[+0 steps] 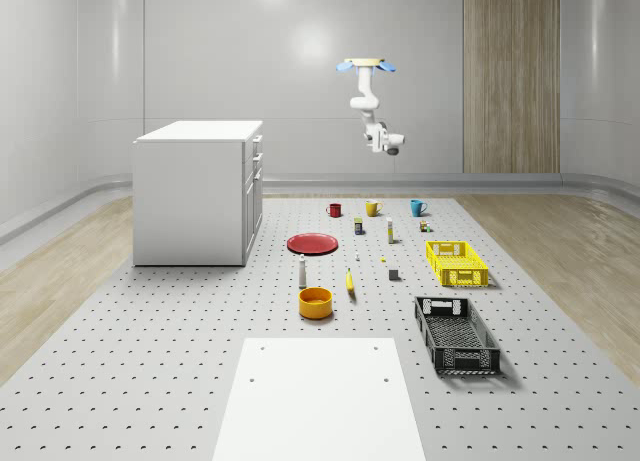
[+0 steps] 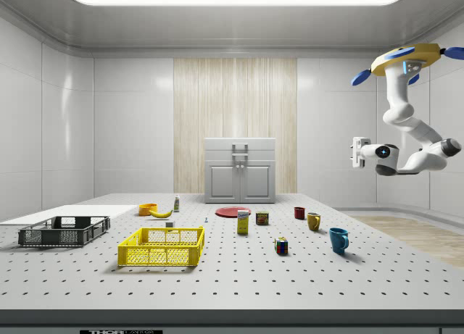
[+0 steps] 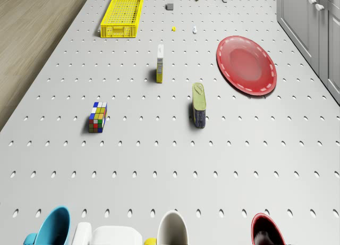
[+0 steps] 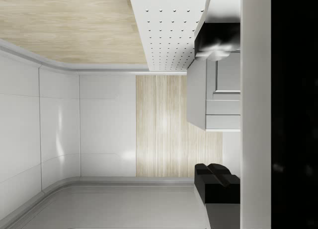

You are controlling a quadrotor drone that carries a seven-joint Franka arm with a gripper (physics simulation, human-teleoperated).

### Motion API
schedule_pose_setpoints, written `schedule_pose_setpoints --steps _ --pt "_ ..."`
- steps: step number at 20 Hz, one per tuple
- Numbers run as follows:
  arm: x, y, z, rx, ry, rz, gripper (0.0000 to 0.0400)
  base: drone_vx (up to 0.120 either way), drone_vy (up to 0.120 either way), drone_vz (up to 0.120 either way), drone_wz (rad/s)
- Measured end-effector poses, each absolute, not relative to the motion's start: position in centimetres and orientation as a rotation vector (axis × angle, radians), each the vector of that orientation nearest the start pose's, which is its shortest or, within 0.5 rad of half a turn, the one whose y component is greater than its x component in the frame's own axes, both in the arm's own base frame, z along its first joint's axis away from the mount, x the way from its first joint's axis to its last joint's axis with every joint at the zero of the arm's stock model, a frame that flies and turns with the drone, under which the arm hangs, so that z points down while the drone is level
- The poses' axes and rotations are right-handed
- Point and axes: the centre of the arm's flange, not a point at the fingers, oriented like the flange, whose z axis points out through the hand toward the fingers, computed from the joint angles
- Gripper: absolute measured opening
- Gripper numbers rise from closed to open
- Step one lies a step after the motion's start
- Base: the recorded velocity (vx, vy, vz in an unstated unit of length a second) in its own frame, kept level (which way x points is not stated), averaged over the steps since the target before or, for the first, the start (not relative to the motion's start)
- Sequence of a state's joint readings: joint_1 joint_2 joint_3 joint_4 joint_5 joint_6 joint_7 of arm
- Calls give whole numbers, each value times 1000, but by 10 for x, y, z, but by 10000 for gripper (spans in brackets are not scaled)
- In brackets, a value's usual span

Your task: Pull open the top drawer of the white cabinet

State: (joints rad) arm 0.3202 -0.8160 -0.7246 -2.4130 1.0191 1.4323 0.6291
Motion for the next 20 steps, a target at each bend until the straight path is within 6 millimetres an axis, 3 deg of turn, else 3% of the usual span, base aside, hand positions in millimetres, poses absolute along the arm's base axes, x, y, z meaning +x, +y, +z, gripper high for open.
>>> schedule_pose_setpoints --steps 13,18,20 --pt "307 -100 591 -1486 612 612 305 120 -120 114 0" --pt "307 -100 591 -1485 612 612 305 80 -120 8 0" --pt "307 -100 591 -1485 612 612 305 120 0 0 0"
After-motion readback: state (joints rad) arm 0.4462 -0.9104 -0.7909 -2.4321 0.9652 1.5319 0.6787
